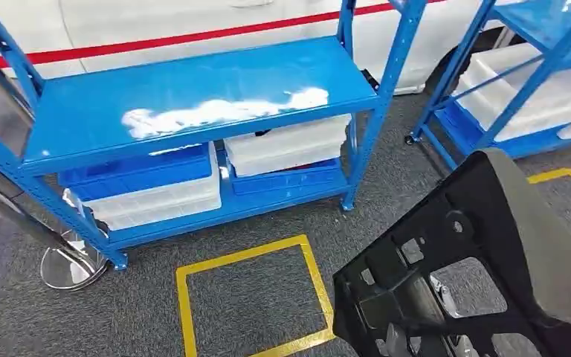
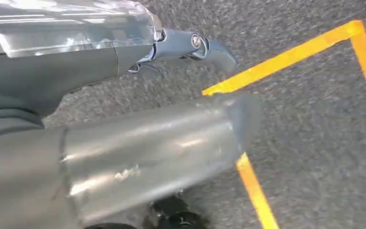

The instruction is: Take the parts from the cabinet and place them on the table.

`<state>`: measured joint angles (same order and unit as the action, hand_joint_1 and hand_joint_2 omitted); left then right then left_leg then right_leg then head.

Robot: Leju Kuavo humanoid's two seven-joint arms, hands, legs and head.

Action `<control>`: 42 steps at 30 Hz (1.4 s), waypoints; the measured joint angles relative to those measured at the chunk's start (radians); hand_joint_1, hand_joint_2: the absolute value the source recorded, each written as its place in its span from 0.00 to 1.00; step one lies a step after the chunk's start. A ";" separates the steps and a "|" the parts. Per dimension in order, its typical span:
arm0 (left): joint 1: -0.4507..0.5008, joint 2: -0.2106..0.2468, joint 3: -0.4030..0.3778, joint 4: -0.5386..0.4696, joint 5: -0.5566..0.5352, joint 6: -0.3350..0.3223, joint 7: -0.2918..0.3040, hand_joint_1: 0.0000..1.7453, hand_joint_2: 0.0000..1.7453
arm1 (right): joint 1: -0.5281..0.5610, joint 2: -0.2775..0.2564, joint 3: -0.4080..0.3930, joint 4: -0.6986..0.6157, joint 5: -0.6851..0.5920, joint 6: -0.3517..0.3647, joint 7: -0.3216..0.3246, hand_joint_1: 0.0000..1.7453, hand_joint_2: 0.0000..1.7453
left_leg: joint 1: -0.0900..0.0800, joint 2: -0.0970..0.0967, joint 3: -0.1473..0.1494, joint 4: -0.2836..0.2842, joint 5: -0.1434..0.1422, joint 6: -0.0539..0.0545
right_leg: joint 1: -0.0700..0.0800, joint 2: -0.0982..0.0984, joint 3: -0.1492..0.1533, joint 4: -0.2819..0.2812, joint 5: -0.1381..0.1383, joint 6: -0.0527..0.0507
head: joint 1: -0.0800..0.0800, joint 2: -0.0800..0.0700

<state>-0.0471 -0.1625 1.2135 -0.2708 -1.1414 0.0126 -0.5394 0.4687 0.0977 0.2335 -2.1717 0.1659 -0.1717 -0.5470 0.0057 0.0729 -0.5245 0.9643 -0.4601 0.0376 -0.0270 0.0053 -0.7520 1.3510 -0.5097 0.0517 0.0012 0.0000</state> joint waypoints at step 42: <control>-0.002 0.001 0.013 -0.005 -0.007 -0.013 -0.005 0.00 0.00 | 0.014 0.015 -0.018 -0.008 0.002 0.010 0.006 1.00 1.00 | 0.008 -0.046 -0.028 0.163 -0.138 -0.065 | 0.014 -0.020 0.197 -0.344 0.031 -0.079 | -0.005 0.000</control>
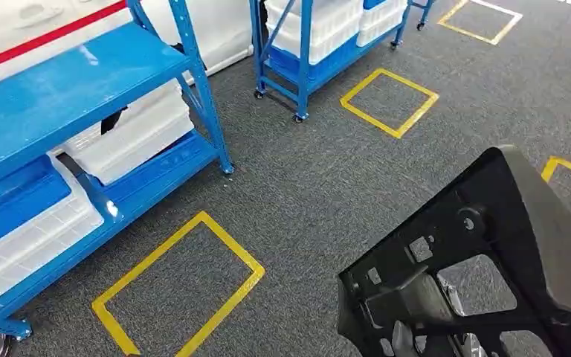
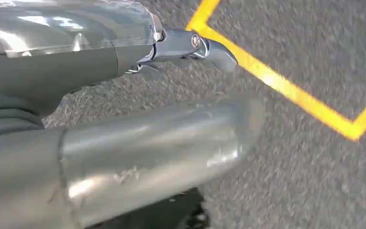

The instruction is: Take the parts from the cabinet and place them on the table.

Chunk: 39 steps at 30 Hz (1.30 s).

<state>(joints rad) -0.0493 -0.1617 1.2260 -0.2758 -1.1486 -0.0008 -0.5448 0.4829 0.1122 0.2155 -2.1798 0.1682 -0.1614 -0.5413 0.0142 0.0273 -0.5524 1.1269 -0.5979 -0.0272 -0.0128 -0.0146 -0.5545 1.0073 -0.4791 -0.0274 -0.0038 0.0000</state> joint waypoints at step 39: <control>0.026 -0.010 0.052 -0.032 -0.050 -0.018 0.039 0.00 0.00 | 0.013 0.013 -0.004 0.015 -0.016 0.009 0.045 1.00 1.00 | 0.013 -0.121 0.031 -0.098 0.072 0.001 | 0.008 0.127 -0.028 0.042 -0.004 0.022 | 0.009 0.000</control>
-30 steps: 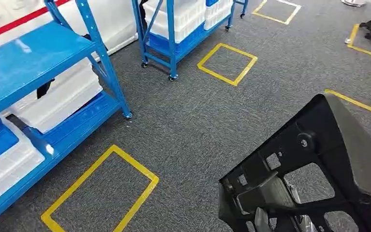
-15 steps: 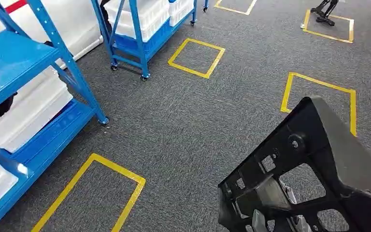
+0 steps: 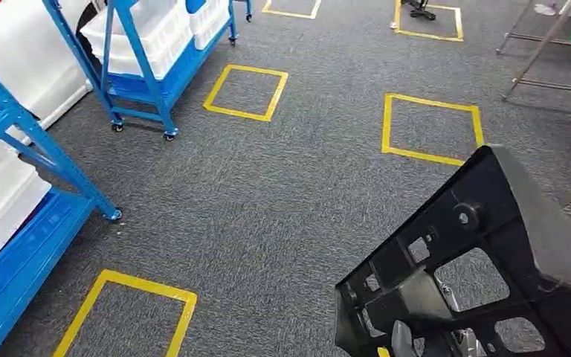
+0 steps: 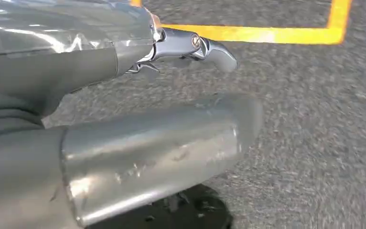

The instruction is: Take the parts from the cabinet and place them on the table.

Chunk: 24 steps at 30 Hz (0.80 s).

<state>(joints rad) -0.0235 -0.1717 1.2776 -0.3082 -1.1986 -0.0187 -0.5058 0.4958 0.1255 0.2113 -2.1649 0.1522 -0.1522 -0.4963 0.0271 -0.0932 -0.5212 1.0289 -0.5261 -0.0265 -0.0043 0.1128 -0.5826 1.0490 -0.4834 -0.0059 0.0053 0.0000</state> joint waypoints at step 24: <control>-0.004 -0.003 0.019 -0.005 -0.037 0.020 -0.013 0.00 0.00 | 0.015 0.008 -0.010 0.005 -0.016 0.016 -0.021 1.00 1.00 | -0.018 0.101 -0.099 0.253 -0.137 0.010 | 0.010 -0.093 0.020 -0.050 0.017 -0.031 | 0.008 0.000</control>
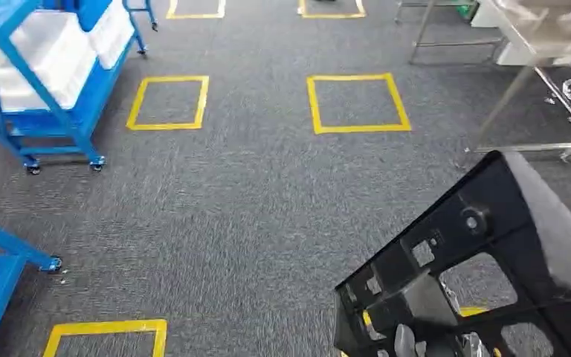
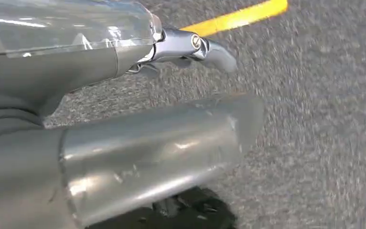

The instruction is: Take the parts from the cabinet and place them on the table.

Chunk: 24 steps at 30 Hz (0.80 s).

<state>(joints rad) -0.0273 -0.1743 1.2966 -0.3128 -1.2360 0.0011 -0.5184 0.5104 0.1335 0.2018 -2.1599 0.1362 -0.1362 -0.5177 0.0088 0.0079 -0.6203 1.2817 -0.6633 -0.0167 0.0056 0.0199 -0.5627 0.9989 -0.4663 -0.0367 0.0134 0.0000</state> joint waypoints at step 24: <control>-0.005 0.001 0.002 0.000 -0.018 0.011 -0.043 0.00 0.00 | 0.007 0.000 -0.005 -0.001 0.017 -0.018 0.004 1.00 1.00 | 0.001 0.127 0.102 -0.260 0.148 0.021 | 0.018 -0.091 -0.004 0.025 -0.027 0.021 | 0.009 0.000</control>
<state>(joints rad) -0.0323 -0.1732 1.2982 -0.3128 -1.2539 0.0126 -0.5611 0.5172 0.1339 0.1965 -2.1606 0.1534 -0.1541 -0.5138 0.0094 0.1346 -0.5182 1.0215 -0.5151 0.0045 0.0236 -0.0715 -0.5669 1.0234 -0.4931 -0.0154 0.0221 0.0000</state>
